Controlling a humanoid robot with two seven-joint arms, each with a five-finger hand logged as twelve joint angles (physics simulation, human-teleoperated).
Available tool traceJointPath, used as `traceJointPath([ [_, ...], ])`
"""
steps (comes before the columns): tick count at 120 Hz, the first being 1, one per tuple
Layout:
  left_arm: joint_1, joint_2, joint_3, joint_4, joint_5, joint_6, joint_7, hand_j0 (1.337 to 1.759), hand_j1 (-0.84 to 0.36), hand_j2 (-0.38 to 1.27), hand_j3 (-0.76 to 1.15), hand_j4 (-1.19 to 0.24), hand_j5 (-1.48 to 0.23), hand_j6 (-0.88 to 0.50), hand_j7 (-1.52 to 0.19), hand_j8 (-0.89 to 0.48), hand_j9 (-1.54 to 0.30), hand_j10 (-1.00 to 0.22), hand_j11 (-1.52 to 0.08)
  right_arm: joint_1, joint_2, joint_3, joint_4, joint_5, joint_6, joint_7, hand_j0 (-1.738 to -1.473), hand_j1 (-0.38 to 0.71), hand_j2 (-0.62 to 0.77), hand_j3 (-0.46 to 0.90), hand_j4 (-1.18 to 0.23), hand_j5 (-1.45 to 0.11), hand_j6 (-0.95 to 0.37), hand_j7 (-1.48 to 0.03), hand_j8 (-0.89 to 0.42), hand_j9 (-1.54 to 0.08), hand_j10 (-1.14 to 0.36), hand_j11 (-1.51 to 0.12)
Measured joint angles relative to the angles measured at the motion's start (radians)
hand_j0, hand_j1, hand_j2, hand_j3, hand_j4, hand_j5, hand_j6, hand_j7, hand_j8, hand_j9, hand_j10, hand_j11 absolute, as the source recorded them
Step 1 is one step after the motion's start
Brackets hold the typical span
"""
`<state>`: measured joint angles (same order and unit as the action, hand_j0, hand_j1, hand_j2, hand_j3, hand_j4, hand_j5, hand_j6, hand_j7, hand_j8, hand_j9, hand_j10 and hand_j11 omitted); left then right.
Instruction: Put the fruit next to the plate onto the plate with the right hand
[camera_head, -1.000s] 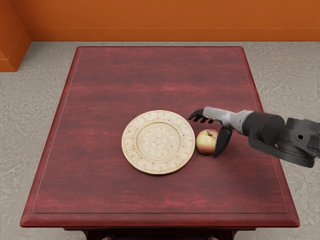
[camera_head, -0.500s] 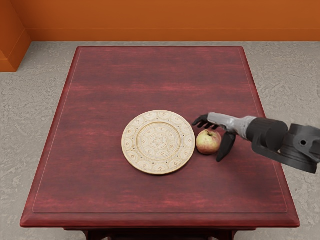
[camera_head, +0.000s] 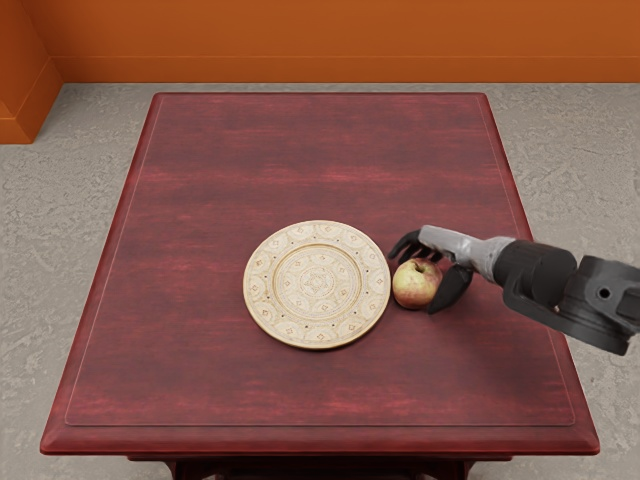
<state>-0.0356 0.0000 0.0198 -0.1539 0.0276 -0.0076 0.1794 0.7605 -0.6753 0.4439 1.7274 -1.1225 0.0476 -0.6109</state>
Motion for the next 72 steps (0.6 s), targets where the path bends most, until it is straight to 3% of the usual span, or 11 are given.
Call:
traceJointPath([
  [25,0.000,0.000,0.000,0.000,0.000,0.000,0.000,1.658,0.35,0.00,0.00,0.00,0.00,0.00,0.00,0.00,0.00,0.00,0.00,-0.016,0.005,0.000,-0.006,0.001,-0.043,0.000,-1.657,0.14,-0.06,0.00,-0.43,-0.56,-0.43,-0.56,-0.40,-0.57,-0.43,-0.57],
  [33,0.000,0.000,0.000,0.000,0.000,0.000,0.000,1.658,0.35,0.00,0.00,0.00,0.00,0.00,0.00,0.00,0.00,0.00,0.00,-0.018,0.015,-0.001,-0.015,0.001,-0.047,-0.001,-1.652,0.12,-0.13,0.00,-0.43,-0.60,-0.44,-0.58,-0.39,-0.61,-0.43,-0.61],
  [55,0.000,0.000,0.000,0.000,0.000,0.000,0.000,1.658,0.35,0.00,0.00,0.00,0.00,0.00,0.00,0.00,0.00,0.00,0.00,-0.020,0.025,-0.001,-0.027,0.000,-0.049,-0.001,-1.646,0.14,-0.08,0.00,-0.43,-0.67,-0.45,-0.60,-0.38,-0.67,-0.43,-0.67],
  [72,0.000,0.000,0.000,0.000,0.000,0.000,0.000,1.658,0.35,0.00,0.00,0.00,0.00,0.00,0.00,0.00,0.00,0.00,0.00,-0.020,0.027,0.009,-0.030,0.006,-0.053,0.000,-1.651,0.17,0.09,0.00,-0.49,-0.70,-0.44,-0.67,-0.38,-0.70,-0.49,-0.70],
])
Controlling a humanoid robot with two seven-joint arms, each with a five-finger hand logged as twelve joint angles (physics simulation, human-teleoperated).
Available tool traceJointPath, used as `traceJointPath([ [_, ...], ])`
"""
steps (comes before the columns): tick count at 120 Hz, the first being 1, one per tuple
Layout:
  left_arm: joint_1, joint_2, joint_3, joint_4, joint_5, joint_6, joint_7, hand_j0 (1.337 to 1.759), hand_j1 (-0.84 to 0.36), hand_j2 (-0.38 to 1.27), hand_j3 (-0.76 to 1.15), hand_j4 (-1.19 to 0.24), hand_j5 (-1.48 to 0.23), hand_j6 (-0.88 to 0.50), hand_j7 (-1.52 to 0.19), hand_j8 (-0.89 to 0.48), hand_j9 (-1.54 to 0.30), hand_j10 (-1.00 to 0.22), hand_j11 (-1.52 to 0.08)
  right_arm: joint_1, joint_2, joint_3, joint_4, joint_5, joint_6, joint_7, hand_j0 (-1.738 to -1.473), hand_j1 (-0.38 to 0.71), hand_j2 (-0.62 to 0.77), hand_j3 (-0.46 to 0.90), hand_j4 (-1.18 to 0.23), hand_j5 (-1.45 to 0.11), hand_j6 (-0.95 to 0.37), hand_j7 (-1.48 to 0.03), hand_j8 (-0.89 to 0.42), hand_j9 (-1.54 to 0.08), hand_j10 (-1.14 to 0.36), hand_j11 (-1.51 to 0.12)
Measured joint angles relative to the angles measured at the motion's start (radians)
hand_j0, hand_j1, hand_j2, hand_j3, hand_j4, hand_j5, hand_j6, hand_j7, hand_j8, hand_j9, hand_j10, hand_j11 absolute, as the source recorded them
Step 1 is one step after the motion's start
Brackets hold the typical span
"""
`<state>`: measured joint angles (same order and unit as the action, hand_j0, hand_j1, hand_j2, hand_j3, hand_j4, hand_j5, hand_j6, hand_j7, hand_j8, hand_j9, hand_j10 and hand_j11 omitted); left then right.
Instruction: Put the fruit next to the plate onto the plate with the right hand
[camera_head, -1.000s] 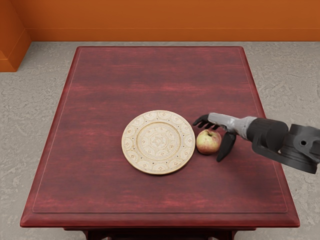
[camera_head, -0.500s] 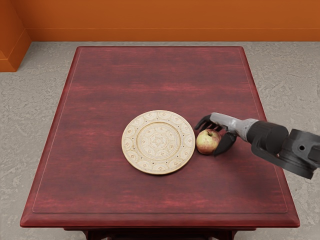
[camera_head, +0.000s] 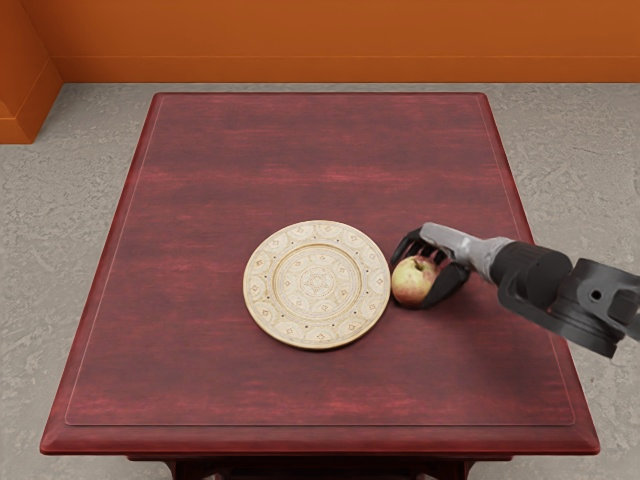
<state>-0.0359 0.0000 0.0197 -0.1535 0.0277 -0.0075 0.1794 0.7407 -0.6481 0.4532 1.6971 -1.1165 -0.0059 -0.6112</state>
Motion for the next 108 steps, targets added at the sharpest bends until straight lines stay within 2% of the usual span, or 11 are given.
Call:
traceJointPath([
  [17,0.000,0.000,0.000,0.000,0.000,0.000,0.000,1.658,0.35,0.00,0.00,0.00,0.00,0.00,0.00,0.00,0.00,0.00,0.00,-0.001,0.000,0.024,-0.015,0.005,-0.002,0.000,-1.654,0.19,0.17,0.00,-0.53,-0.73,-0.43,-0.71,-0.38,-0.73,-0.53,-0.73],
  [49,0.000,0.000,0.000,0.000,0.000,0.000,0.000,1.658,0.35,0.00,0.00,0.00,0.00,0.00,0.00,0.00,0.00,0.00,0.00,0.008,0.011,0.107,-0.023,0.042,0.007,0.001,-1.657,0.21,0.23,0.00,-0.56,-0.75,-0.42,-0.74,-0.38,-0.76,-0.54,-0.76],
  [108,0.000,0.000,0.000,0.000,0.000,0.000,0.000,1.658,0.35,0.00,0.00,0.00,0.00,0.00,0.00,0.00,0.00,0.00,0.00,0.025,0.242,0.148,-0.027,0.053,0.030,0.000,-1.658,0.24,0.27,0.00,-0.55,-0.77,-0.40,-0.74,-0.36,-0.76,-0.51,-0.77],
])
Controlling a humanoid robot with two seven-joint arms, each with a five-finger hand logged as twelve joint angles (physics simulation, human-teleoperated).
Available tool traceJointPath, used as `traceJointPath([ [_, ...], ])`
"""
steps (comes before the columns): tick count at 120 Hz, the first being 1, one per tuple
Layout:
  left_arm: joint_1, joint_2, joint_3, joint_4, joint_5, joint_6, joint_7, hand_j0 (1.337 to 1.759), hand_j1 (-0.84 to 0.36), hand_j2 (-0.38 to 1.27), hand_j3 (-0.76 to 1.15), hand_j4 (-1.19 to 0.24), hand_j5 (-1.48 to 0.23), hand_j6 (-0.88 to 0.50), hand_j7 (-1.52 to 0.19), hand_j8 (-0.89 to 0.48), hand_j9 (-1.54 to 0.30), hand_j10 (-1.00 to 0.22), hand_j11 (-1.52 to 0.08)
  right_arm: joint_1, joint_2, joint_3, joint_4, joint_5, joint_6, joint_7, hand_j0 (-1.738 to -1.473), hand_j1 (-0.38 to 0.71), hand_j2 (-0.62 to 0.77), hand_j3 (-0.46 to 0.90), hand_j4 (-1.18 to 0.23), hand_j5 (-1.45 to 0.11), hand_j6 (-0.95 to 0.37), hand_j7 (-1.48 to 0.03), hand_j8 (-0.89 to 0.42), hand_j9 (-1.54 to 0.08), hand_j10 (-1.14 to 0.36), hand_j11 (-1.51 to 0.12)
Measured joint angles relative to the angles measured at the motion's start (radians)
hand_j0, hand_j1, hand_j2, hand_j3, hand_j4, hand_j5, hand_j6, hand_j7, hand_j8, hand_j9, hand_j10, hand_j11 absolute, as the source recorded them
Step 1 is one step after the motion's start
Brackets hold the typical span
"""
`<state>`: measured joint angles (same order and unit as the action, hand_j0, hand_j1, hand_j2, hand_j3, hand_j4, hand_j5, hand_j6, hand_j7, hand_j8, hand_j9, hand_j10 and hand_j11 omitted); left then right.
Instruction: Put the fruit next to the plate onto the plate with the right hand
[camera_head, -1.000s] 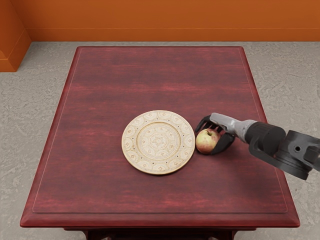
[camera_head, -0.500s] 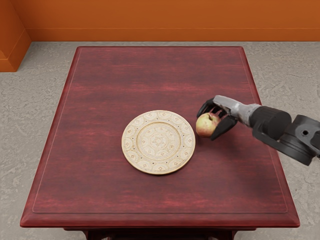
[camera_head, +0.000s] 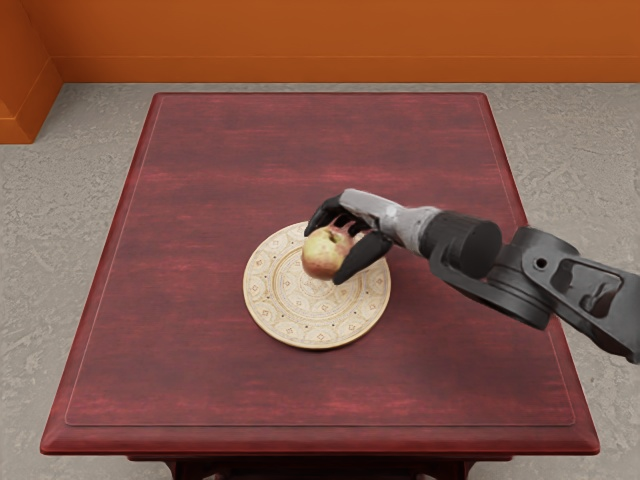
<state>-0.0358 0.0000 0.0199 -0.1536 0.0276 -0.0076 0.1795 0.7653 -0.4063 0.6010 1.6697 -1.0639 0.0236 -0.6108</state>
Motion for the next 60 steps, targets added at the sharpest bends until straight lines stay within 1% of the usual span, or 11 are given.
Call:
traceJointPath([
  [19,0.001,0.000,0.000,0.000,0.000,0.000,0.000,1.658,0.35,0.00,0.00,0.00,0.00,0.00,0.00,0.00,0.00,0.00,0.00,-0.018,0.024,-0.009,-0.024,-0.009,0.001,0.000,-1.658,0.24,0.25,0.00,-0.54,-0.77,-0.39,-0.75,-0.35,-0.77,-0.51,-0.77],
  [54,0.001,0.000,0.000,0.000,0.000,0.000,0.000,1.658,0.35,0.00,0.00,0.00,0.00,0.00,0.00,0.00,0.00,0.00,0.00,-0.054,0.030,-0.030,-0.050,-0.016,0.000,0.000,-1.658,0.24,0.25,0.00,-0.54,-0.77,-0.40,-0.74,-0.36,-0.76,-0.51,-0.77],
  [58,0.000,0.000,0.000,0.000,0.000,0.000,0.000,1.658,0.35,0.00,0.00,0.00,0.00,0.00,0.00,0.00,0.00,0.00,0.00,-0.056,0.030,-0.030,-0.052,-0.016,0.000,0.000,-1.658,0.23,0.23,0.00,-0.54,-0.75,-0.40,-0.73,-0.36,-0.74,-0.50,-0.75],
  [60,0.000,0.000,0.000,0.000,0.000,0.000,0.000,1.658,0.35,0.00,0.00,0.00,0.00,0.00,0.00,0.00,0.00,0.00,0.00,-0.056,0.030,-0.030,-0.053,-0.016,0.001,0.000,-1.658,0.20,0.21,0.00,-0.51,-0.71,-0.38,-0.68,-0.34,-0.70,-0.48,-0.71],
])
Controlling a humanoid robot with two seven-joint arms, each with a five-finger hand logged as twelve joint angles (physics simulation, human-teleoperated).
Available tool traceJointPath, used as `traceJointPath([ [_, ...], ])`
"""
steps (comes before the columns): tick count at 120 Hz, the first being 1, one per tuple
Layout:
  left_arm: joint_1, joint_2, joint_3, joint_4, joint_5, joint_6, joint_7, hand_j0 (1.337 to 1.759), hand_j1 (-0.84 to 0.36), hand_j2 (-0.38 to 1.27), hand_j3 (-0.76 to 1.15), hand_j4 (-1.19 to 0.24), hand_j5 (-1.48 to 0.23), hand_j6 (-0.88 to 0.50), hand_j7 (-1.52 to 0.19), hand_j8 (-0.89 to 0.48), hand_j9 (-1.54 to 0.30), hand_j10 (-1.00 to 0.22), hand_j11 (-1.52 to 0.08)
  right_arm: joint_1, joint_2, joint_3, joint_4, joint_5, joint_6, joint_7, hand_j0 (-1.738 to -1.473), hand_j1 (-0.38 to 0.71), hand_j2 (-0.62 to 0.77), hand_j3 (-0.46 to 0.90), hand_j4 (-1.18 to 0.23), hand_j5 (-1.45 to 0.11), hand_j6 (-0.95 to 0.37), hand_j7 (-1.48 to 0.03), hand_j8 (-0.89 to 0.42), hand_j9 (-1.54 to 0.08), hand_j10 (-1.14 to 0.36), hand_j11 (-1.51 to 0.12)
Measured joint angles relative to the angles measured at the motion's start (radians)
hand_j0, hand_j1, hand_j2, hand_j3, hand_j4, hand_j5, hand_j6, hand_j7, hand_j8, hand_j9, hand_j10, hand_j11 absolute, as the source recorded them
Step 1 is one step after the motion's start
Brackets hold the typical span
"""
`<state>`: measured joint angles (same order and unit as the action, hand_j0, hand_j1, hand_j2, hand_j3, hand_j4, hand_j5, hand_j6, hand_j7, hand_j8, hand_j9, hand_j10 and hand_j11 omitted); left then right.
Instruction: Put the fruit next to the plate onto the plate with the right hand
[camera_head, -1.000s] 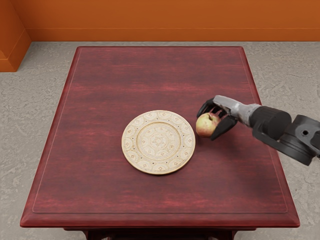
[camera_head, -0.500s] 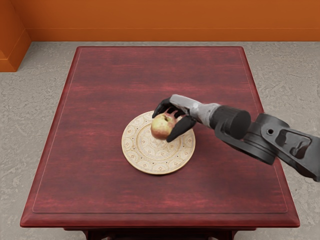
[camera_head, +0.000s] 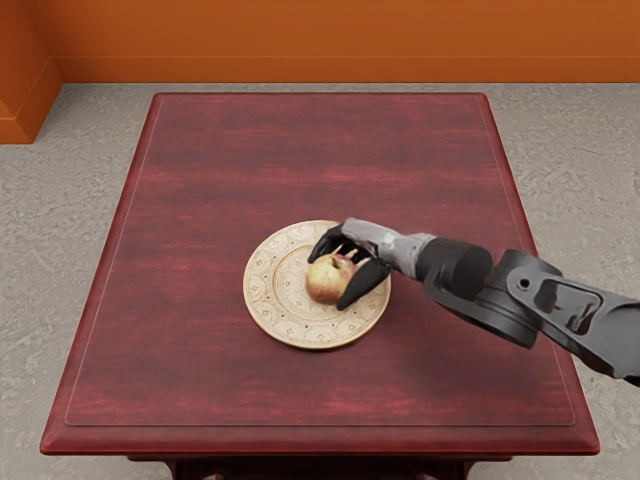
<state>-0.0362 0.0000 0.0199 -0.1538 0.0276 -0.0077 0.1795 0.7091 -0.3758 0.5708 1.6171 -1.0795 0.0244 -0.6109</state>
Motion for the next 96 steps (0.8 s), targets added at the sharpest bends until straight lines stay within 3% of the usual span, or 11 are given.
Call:
traceJointPath([
  [20,0.001,0.000,0.000,0.000,0.000,0.000,0.000,1.658,0.35,0.00,0.00,0.00,0.00,0.00,0.00,0.00,0.00,0.00,0.00,-0.001,0.000,0.008,-0.001,0.009,0.021,0.000,-1.658,-0.11,0.09,0.00,-0.22,-0.31,-0.17,-0.30,-0.15,-0.31,-0.21,-0.31],
  [47,0.000,0.000,0.000,0.000,0.000,0.000,0.000,1.658,0.35,0.00,0.00,0.00,0.00,0.00,0.00,0.00,0.00,0.00,0.00,0.007,-0.033,0.092,0.045,0.086,0.107,0.000,-1.658,-0.27,0.03,0.00,-0.08,-0.10,-0.06,-0.10,-0.05,-0.10,-0.07,-0.10],
  [74,0.001,0.000,-0.001,-0.001,-0.002,0.000,0.000,1.658,0.35,0.00,0.00,0.00,0.00,0.00,0.00,0.00,0.00,0.00,0.00,0.013,-0.273,0.340,0.045,0.497,0.474,0.000,-1.658,-0.32,0.01,0.00,-0.03,-0.03,-0.02,-0.03,-0.02,-0.03,-0.02,-0.03],
  [96,0.006,0.000,-0.001,-0.007,-0.002,-0.005,0.000,1.658,0.35,0.00,0.00,0.00,0.00,0.00,0.00,0.00,0.00,0.00,0.00,0.055,-0.434,0.390,-0.007,0.826,0.567,0.000,-1.658,-0.34,0.00,0.00,-0.01,-0.01,-0.01,-0.01,-0.01,-0.01,-0.01,-0.01],
])
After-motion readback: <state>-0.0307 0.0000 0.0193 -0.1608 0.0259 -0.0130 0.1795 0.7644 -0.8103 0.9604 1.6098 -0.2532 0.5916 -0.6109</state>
